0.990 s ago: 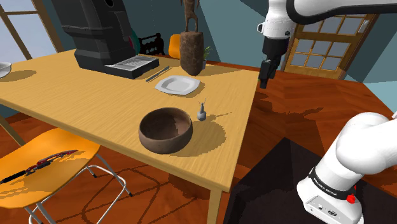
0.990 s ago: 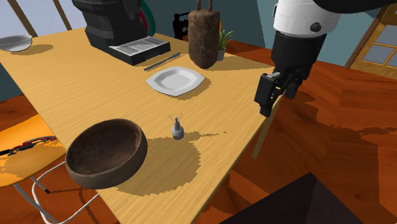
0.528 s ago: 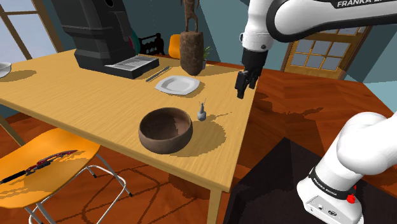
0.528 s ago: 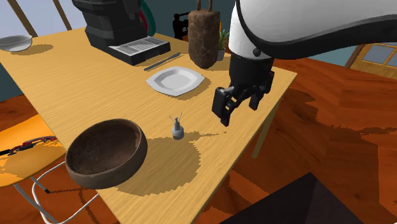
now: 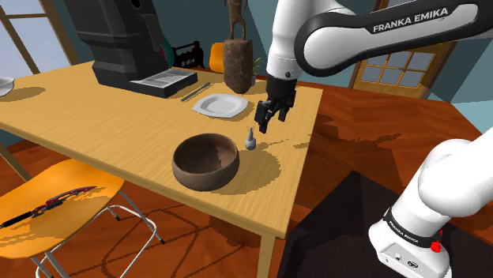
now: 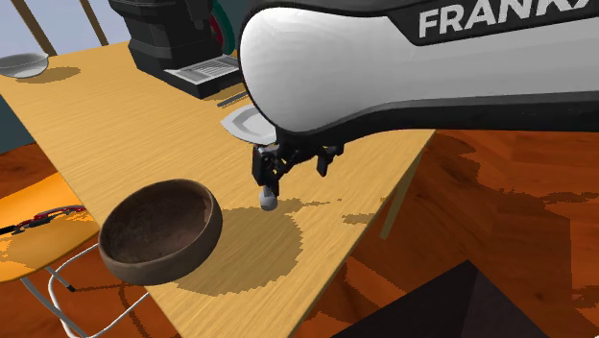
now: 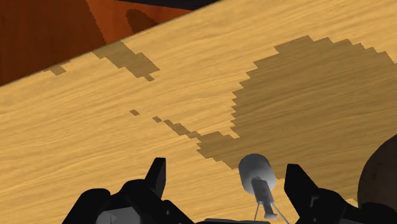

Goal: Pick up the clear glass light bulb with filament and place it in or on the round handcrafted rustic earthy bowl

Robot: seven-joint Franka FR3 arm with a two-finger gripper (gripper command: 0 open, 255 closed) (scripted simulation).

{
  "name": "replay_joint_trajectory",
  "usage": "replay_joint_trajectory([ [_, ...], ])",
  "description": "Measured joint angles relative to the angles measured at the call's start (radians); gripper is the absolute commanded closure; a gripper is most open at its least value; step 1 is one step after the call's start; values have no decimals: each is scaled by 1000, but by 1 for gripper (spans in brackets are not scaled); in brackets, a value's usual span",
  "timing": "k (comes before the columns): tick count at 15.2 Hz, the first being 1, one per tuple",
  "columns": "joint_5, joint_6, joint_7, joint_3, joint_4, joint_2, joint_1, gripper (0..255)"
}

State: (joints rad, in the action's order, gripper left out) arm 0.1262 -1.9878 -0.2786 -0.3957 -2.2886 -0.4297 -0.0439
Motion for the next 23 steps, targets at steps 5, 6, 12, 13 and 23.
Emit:
replay_joint_trajectory([
  [5,-27,-98,-105,-70,56,116,11,0],
  [6,-30,-114,-112,-75,50,125,11,0],
  [12,-42,-185,-127,-90,12,159,14,0],
  [13,-42,-188,-127,-90,11,160,14,0],
  [23,-43,-190,-127,-90,10,161,14,255],
])
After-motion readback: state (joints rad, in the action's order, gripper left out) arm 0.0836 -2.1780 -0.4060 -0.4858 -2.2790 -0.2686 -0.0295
